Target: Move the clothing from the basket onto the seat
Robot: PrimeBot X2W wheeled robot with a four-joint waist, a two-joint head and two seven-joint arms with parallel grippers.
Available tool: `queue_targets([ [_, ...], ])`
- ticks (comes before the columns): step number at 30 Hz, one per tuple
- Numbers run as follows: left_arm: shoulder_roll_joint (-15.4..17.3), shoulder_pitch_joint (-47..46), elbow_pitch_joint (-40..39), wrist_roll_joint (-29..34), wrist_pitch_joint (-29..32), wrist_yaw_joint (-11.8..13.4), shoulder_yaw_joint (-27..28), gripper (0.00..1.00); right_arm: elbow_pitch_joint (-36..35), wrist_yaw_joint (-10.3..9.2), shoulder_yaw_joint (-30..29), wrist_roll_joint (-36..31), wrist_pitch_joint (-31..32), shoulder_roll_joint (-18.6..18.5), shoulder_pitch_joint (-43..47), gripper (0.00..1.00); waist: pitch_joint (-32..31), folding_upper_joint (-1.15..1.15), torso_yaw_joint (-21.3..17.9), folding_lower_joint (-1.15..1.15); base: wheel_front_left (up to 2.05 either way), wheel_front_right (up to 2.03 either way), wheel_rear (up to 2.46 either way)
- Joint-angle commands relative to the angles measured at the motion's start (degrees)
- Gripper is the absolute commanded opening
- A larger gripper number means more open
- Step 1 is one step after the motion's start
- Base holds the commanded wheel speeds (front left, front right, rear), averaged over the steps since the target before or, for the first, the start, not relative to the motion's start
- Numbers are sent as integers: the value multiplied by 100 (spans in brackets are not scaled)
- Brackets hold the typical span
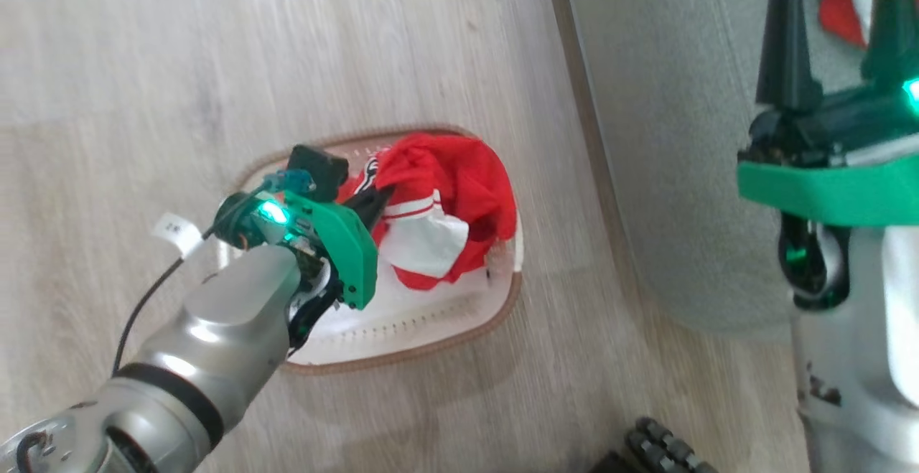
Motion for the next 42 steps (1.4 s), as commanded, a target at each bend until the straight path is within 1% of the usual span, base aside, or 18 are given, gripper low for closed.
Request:
queue_targets([
  [1, 27, -20, -161, -44, -158, -35, 70, 0, -134, -2, 50, 74, -35, -86, 191, 100, -395, 0, 211, 0, 0, 0, 0],
  [10, 31, 79, -577, -36, -473, -27, 160, 0, 139, -2, 38, 231, -25, -280, 784, 100, -1185, 0, 526, 0, 0, 0, 0],
  [14, 93, 122, -908, 55, -511, 79, 295, 0, 239, -2, 20, 303, -20, -341, 1053, 100, -1511, 0, 631, 0, 0, 0, 0],
  [15, 93, 122, -908, 55, -511, 79, 295, 0, 239, -2, 20, 303, -20, -341, 1053, 100, -1511, 0, 631, 0, 0, 0, 0],
  [16, 143, 145, -1128, 106, -518, 152, 365, 0, 281, -2, 27, 340, -15, -366, 1179, 100, -1671, 0, 681, 0, 0, 0, 0],
  [17, 143, 145, -1128, 106, -518, 152, 365, 0, 281, -2, 27, 340, -15, -366, 1179, 100, -1671, 0, 681, 0, 0, 0, 0],
  [19, 207, 173, -1368, 155, -522, 233, 428, 0, 315, -2, 41, 373, -8, -382, 1305, 100, -1828, 0, 730, 0, 0, 0, 0],
  [26, 476, 244, -2298, 228, -518, 576, 613, 0, 453, -2, 212, 494, 32, -412, 1746, 100, -2315, 0, 871, 0, 0, 0, 0],
  [30, 662, 203, -2812, 233, -411, 768, 669, 0, 536, -2, 357, 563, 48, -444, 1953, 100, -2525, 0, 934, 0, 0, 0, 0],
  [38, 1026, 36, -3800, 278, -205, 1154, 825, 0, 663, -2, 641, 670, 45, -428, 2273, 100, -2748, 0, 1002, 0, 0, 0, 0],
  [42, 1160, 21, -4151, 261, -128, 1295, 888, 0, 713, -2, 819, 704, 47, -434, 2379, 100, -2796, 0, 1010, 0, 0, 0, 0],
])
